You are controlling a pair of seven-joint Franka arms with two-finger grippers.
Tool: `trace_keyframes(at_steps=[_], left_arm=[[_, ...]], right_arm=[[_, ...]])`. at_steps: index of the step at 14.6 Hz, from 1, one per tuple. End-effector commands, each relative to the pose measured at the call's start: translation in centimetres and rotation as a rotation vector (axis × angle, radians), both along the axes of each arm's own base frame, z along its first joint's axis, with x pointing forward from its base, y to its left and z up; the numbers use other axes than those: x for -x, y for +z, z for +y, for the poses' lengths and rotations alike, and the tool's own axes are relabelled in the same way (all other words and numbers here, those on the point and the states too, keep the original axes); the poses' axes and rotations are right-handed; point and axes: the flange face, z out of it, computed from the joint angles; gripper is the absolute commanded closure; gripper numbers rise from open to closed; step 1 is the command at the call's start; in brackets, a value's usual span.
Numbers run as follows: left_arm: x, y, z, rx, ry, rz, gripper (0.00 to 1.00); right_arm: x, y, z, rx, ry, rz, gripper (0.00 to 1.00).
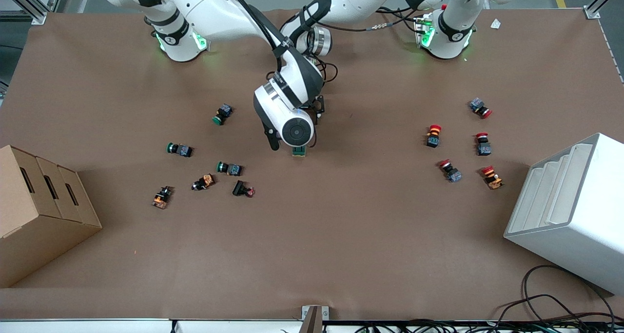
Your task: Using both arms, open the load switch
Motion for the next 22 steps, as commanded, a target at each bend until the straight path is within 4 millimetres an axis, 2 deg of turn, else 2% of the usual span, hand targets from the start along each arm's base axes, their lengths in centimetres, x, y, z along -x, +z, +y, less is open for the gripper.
trace_keyframes(at_steps=[1,11,13,15,17,18,20,22], left_arm=[[0.3,-1.8,0.4,-0.002,-0.003,0.006,0.02],[-0.5,-0.3,-0.1,0.010,0.014,0.000,0.02],[-0.6,-0.3,-0.1,0.009,0.015,0.000,0.02],[-0.6,-0.3,-0.1,0.009,0.015,0.000,0.02],[-0.5,-0.3,-0.1,0.007,0.013,0.000,0.02],[-0.5,-0.3,-0.1,0.007,0.013,0.000,0.02],[-0.5,0.0,-0.2,0.013,0.013,-0.001,0.02],[-0.7,1.3,-0.7,0.008,0.033,0.014,0.02]], right_arm=[[0.7,-0.5,0.0,0.020,0.000,-0.006,0.00],[1.4,-0.8,0.3,0.029,0.015,-0.004,0.00],[0.6,-0.2,-0.3,0.024,0.007,-0.006,0.00],[-1.5,1.2,-1.6,-0.002,0.001,-0.027,0.00],[-4.3,4.8,-4.3,-0.022,0.094,-0.061,0.00],[-6.0,6.7,-6.4,-0.039,0.168,-0.078,0.00],[-9.1,11.5,-11.4,-0.149,0.351,-0.113,0.00],[-11.8,15.2,-17.2,-0.240,0.450,-0.125,0.00]])
